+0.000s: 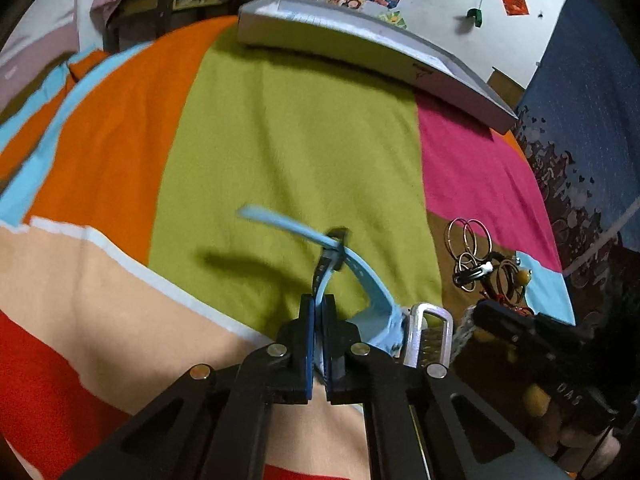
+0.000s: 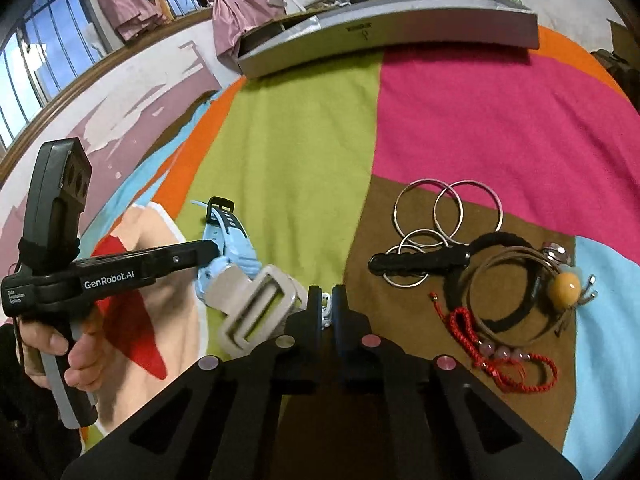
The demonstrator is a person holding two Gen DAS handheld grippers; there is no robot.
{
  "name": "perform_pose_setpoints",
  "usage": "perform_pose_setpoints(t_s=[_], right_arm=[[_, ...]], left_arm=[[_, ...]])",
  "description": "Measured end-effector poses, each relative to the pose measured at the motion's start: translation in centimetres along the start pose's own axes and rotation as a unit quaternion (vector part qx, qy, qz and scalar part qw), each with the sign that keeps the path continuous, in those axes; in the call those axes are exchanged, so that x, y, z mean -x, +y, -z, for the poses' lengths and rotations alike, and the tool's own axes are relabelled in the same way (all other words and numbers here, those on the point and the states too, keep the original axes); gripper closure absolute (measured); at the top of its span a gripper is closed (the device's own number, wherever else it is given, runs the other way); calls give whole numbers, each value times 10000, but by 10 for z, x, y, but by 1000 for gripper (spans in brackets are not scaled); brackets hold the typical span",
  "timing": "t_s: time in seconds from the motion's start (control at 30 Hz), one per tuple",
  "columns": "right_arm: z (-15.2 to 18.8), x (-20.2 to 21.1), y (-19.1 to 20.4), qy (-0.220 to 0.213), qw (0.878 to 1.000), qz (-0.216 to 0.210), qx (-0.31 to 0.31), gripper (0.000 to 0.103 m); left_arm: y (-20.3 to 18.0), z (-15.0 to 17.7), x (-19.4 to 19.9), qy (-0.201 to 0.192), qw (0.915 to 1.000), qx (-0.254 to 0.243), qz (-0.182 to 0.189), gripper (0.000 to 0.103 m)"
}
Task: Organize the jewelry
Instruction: 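Lower the left gripper onto the light-blue watch strap and close it, then carry the blue watch with the left gripper into the grey tray and release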
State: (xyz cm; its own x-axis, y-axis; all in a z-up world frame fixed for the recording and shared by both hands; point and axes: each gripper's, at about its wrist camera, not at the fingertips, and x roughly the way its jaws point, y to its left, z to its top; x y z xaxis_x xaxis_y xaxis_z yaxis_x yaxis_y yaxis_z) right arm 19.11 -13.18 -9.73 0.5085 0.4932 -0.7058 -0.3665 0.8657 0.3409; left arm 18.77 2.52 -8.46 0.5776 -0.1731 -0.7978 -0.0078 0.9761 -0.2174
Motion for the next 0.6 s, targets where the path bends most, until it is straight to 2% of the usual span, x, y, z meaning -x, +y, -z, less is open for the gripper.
perform_pose_setpoints(t_s=[0.17, 0.33, 0.47, 0.6], right_arm=[[-9, 19, 2, -303, 9995, -26, -121, 101], [-30, 38, -8, -605, 9980, -38, -191, 101], [-62, 50, -16, -746, 9970, -100, -151, 101], [-108, 62, -26, -864, 9961, -176, -26, 101]], left_arm=[[-4, -11, 14, -136, 9998, -57, -149, 99], [-13, -35, 36, -503, 9983, -265, -114, 99], [-28, -74, 50, -854, 9953, -463, -21, 99], [-41, -132, 47, -1298, 9908, -343, 167, 99]])
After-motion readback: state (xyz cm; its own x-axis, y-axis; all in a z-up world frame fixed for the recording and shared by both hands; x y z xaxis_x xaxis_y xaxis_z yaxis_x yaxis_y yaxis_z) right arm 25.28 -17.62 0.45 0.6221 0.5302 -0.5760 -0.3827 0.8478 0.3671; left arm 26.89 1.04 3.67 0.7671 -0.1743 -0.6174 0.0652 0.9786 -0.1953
